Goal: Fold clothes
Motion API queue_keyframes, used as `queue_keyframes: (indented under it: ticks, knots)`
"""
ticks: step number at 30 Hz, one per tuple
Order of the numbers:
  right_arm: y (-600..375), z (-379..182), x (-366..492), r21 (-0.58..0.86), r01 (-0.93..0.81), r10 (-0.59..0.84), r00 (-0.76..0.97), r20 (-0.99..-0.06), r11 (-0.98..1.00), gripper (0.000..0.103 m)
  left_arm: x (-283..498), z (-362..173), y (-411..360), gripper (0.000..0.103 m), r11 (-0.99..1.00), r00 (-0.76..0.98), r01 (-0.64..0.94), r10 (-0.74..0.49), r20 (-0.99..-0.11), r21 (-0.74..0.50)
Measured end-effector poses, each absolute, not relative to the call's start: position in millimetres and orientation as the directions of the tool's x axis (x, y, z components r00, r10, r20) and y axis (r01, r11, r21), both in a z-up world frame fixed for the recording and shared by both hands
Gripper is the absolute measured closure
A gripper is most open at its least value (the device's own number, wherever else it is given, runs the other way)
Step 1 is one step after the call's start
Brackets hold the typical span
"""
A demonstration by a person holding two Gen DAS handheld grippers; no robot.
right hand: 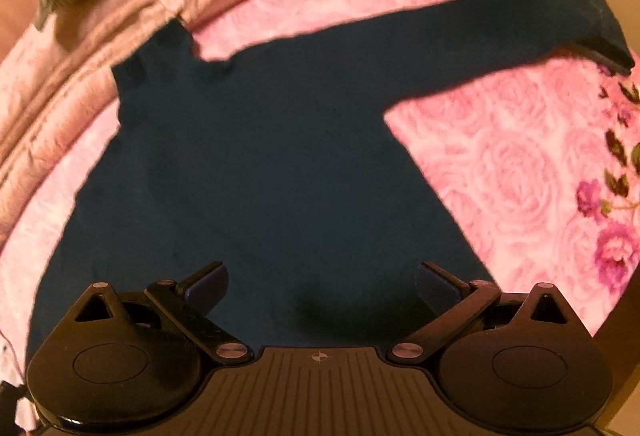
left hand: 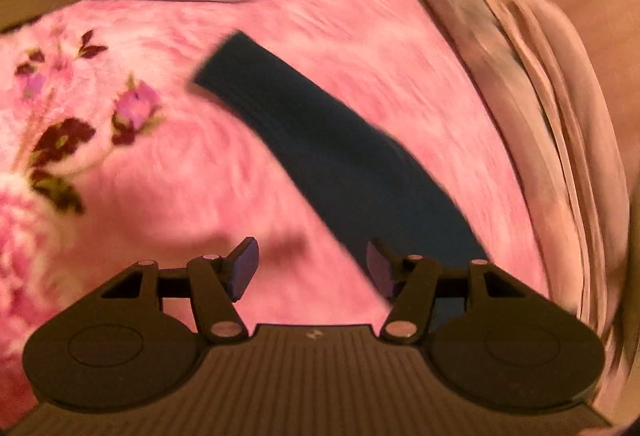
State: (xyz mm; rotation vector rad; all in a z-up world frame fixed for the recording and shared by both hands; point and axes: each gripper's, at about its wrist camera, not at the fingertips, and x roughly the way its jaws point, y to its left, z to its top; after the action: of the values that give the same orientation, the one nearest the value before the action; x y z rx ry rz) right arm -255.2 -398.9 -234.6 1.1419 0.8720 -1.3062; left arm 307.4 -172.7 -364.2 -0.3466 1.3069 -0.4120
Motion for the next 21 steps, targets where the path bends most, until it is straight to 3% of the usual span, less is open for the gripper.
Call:
queue_keyframes:
  ticks: [4, 9, 13, 15, 21]
  knots:
    - [-401.2, -264.3, -245.3, 0.101, 0.993, -0.238, 0.083, -0.968, -0.064, 0.001, 333.1, -397.5, -163.6, 0.049, 0.841, 0.279, -0.02, -0.514, -0.811, -0.54]
    - [-403.4, -290.8, -236.1, 0.093, 0.995, -0.212, 0.081, -0.974, -0.047, 0.001, 336.6, -406.9, -161.6, 0.05, 0.81, 0.36, -0.004, -0.546, -0.756, -0.587]
    - [-399.4, -299.4, -234.4, 0.111, 0.993, -0.201, 0.101, -0.974, -0.036, 0.001, 345.3, -407.9, -165.9, 0.081, 0.808, 0.376, 0.013, -0.55, -0.746, -0.589]
    - [-397.5, -300.6, -235.5, 0.119, 0.992, -0.197, 0.111, -0.974, -0.03, 0.001, 349.9, -409.3, -168.3, 0.091, 0.807, 0.377, 0.012, -0.551, -0.745, -0.591]
    - [-398.1, -299.6, -256.5, 0.135, 0.99, -0.203, 0.124, -0.971, -0.041, 0.001, 344.5, -384.2, -176.9, 0.099, 0.802, 0.427, 0.072, -0.562, -0.709, -0.592]
